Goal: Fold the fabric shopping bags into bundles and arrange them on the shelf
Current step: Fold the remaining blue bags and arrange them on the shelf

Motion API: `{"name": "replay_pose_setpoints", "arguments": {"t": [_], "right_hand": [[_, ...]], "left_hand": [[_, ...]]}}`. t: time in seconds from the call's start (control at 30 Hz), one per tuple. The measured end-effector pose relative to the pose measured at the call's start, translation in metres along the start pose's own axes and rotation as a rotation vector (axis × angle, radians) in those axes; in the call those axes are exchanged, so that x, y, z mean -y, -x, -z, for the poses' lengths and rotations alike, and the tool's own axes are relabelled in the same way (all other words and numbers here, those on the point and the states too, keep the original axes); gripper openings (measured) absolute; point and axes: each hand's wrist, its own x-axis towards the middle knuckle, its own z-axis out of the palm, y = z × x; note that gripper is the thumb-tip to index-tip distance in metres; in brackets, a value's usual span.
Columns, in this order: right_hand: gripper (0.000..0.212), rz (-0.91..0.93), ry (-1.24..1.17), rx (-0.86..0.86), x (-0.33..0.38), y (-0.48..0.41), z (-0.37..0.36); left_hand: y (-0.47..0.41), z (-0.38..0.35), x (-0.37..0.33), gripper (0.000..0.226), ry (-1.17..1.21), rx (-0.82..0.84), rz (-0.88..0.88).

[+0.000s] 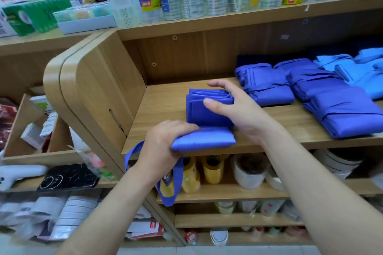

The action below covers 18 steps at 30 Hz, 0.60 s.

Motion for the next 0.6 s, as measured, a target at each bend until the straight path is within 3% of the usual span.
{"name": "replay_pose_setpoints", "arguments": {"t": [0.1, 0.27, 0.4, 0.53, 0.6], "right_hand": [[0.031, 0.087, -0.02, -0.159, -0.007, -0.006, -0.005], [0.032, 0.005, -0.11, -0.319, -0.015, -0.014, -0.013], [0.035, 0.001, -0.08, -0.312, -0.013, -0.019, -0.015], [0.039, -0.153, -0.27, -0.245, -0.007, -0.023, -0.012], [0.032, -0.214, -0.311, -0.122, -0.006, -0.021, -0.007]], "left_hand": [[0.005, -0.001, 0.01, 0.032, -0.139, 0.073, -0.117], [0.007, 0.004, 0.008, 0.039, -0.165, 0.155, -0.15], [0.01, 0.002, 0.002, 0.046, -0.326, 0.239, -0.188], [0.003, 0.0, 0.0, 0.047, -0.276, 0.265, -0.116], [-0.002, -0.002, 0.003, 0.045, -0.195, 0.274, -0.038]]}}
